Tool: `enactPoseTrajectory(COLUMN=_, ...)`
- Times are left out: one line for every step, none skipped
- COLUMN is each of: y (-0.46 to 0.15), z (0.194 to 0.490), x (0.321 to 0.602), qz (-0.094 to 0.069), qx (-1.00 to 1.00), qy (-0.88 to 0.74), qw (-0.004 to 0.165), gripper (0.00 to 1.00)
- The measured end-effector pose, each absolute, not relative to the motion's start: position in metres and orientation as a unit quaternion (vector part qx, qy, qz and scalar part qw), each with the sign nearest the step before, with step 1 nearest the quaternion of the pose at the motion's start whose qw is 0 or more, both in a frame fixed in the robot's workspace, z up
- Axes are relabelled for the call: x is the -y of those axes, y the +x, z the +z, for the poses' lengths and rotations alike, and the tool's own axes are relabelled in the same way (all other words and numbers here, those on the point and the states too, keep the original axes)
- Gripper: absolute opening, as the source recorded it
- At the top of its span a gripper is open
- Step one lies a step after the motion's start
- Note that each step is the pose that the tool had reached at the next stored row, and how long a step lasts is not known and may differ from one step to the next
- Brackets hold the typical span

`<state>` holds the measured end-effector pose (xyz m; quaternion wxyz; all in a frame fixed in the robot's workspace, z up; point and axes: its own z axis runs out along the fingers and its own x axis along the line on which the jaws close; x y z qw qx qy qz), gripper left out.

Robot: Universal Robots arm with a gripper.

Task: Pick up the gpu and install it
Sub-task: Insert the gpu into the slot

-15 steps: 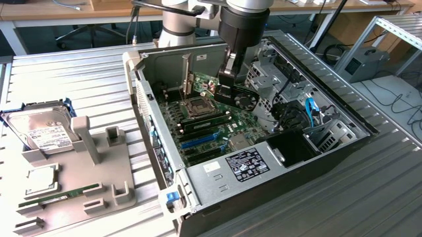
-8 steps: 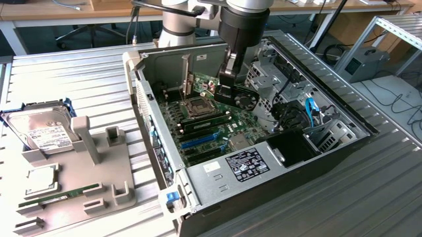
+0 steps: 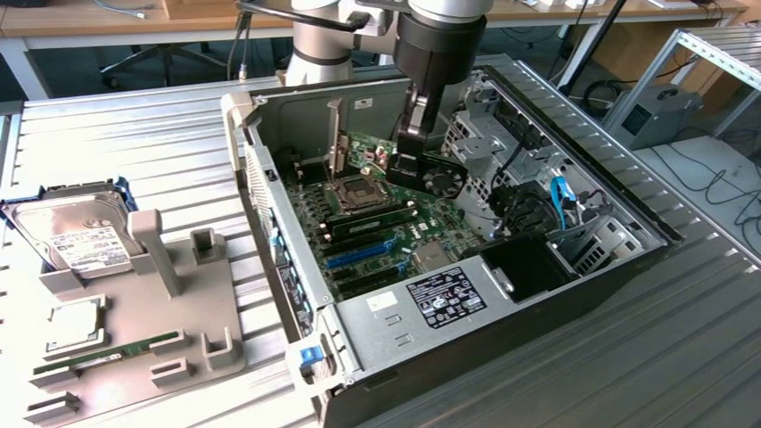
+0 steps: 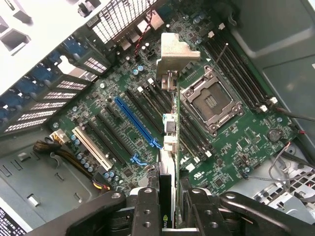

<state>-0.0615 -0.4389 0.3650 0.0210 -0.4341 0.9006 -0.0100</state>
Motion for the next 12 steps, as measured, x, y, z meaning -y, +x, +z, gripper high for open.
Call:
enactPoseTrajectory(y=-0.0615, z=0.365, x=0.4389, qz=-0.01, qx=-0.9, qy=-0.435, qw=0.021, gripper=0.26)
enactPoseTrajectory(y=-0.0614, z=0.3651, x=0.4389, qz=-0.01, qx=-0.899, qy=-0.437, qw=0.021, gripper=0.26)
enactPoseTrajectory(y=-0.0615, z=0.3651, x=0.4389, qz=-0.01, qx=-0.899, qy=-0.438, qw=0.021, gripper=0.26)
enactPoseTrajectory(y=-0.0615, z=0.365, x=0.4389, qz=-0.01, qx=-0.898, qy=-0.439, qw=0.021, gripper=0.26)
enactPoseTrajectory(y=-0.0615, z=0.3651, x=0.4389, qz=-0.01, qx=-0.898, qy=-0.44, qw=0.021, gripper=0.26)
enactPoseTrajectory(y=-0.0615, z=0.3651, x=0.4389, qz=-0.01, qx=-0.897, qy=-0.441, qw=0.021, gripper=0.26)
enactPoseTrajectory(y=-0.0615, z=0.3651, x=0.4389, qz=-0.01, qx=-0.897, qy=-0.442, qw=0.021, gripper=0.26)
enactPoseTrajectory(y=-0.0615, z=0.3651, x=0.4389, qz=-0.01, qx=-0.896, qy=-0.443, qw=0.021, gripper=0.26)
enactPoseTrajectory(y=-0.0615, z=0.3651, x=0.4389, qz=-0.01, qx=-0.896, qy=-0.444, qw=0.021, gripper=0.26)
enactPoseTrajectory(y=-0.0615, z=0.3651, x=0.4389, qz=-0.01, qx=-0.895, qy=-0.445, qw=0.021, gripper=0.26)
enactPoseTrajectory(y=-0.0615, z=0.365, x=0.4389, qz=-0.01, qx=-0.894, qy=-0.447, qw=0.021, gripper=0.26)
enactPoseTrajectory(y=-0.0615, z=0.3651, x=0.4389, qz=-0.01, qx=-0.894, qy=-0.448, qw=0.021, gripper=0.26)
